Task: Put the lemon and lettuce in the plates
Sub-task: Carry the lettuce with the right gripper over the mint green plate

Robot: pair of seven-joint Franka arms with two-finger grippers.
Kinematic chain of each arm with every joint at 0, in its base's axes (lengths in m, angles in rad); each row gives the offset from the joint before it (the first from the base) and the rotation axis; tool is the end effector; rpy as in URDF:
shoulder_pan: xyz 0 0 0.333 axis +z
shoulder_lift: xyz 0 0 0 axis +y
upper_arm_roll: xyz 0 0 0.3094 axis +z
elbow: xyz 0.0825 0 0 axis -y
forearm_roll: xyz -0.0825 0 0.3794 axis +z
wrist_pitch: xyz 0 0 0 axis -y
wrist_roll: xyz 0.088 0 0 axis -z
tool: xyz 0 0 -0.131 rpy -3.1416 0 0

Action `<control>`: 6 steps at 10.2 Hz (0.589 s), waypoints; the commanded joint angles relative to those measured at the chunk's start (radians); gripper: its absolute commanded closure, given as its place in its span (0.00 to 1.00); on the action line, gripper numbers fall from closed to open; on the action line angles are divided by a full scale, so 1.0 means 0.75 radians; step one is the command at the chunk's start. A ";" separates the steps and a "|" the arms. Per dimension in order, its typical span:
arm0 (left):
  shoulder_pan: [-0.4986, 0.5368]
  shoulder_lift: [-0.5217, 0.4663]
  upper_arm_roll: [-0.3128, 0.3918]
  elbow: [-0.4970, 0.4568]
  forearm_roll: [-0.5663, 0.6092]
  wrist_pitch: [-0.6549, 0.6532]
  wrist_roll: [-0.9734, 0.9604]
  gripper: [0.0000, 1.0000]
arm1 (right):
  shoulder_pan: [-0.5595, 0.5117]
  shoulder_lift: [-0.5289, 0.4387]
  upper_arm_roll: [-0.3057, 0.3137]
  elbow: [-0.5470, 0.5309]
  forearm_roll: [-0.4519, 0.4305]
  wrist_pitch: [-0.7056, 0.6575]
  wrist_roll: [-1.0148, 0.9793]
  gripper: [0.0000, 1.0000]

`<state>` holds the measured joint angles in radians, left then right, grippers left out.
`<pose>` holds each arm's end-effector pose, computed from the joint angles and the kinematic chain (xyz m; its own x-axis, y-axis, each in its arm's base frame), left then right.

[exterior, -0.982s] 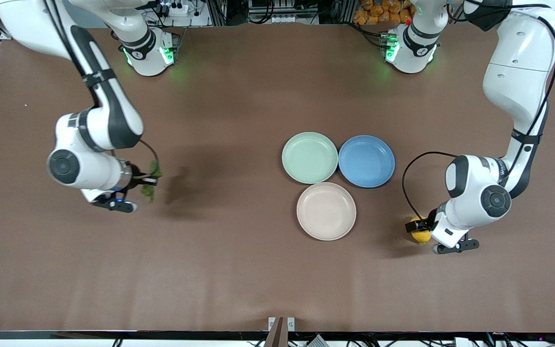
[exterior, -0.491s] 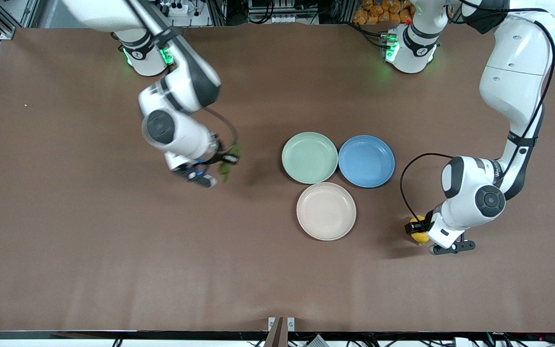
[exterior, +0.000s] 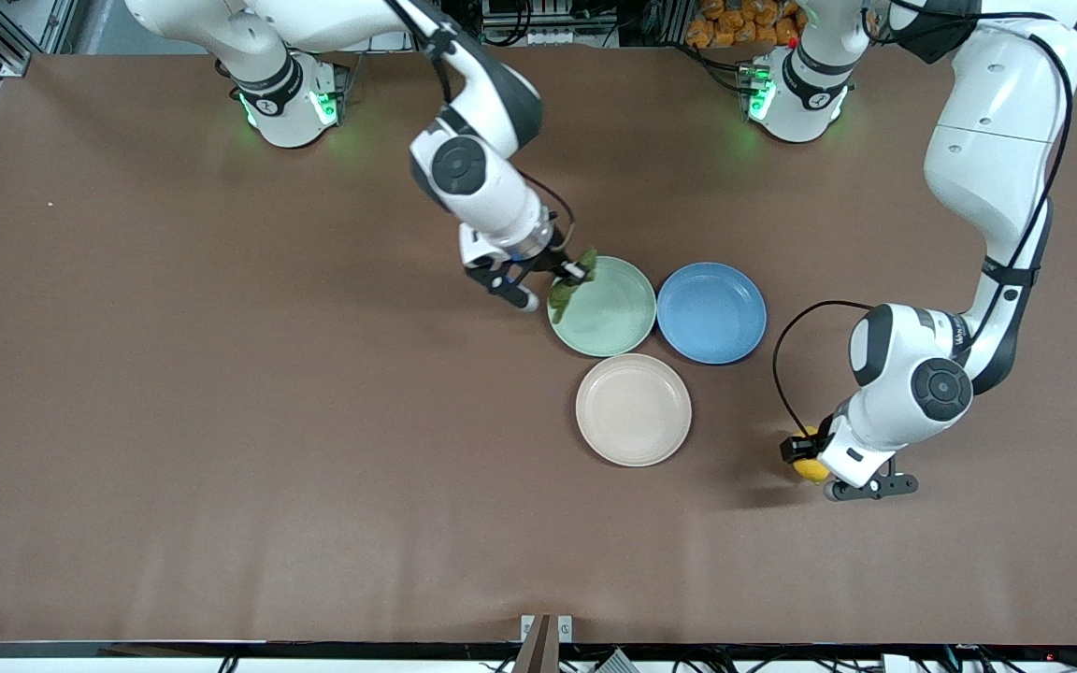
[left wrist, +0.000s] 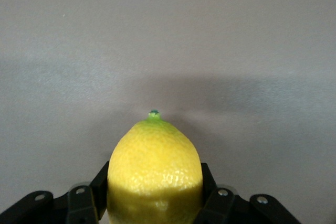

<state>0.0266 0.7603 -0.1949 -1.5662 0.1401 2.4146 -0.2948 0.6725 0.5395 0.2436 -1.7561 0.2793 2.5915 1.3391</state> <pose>0.6998 -0.0982 0.1853 0.9919 0.0882 0.0918 0.0829 -0.9948 0.0598 0.4351 0.5375 0.2757 0.7696 -0.5829 -0.2606 -0.6385 -0.7017 -0.3161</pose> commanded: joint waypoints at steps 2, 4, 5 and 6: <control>-0.058 -0.024 -0.004 0.057 0.024 0.006 -0.087 1.00 | 0.140 0.101 -0.073 0.053 0.012 0.183 0.160 0.00; -0.113 -0.026 -0.020 0.059 0.028 0.006 -0.236 1.00 | 0.140 0.085 -0.116 0.051 0.002 0.120 0.149 0.00; -0.184 -0.026 -0.018 0.063 0.028 0.006 -0.332 1.00 | 0.128 0.052 -0.126 0.053 -0.045 0.039 0.147 0.00; -0.223 -0.026 -0.018 0.065 0.030 0.006 -0.424 1.00 | 0.090 -0.003 -0.124 0.059 -0.134 -0.088 0.147 0.00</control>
<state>-0.0812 0.7553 -0.2177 -1.5164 0.1402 2.4176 -0.4997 0.7688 0.5996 0.1513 -1.7169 0.2461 2.6365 1.4388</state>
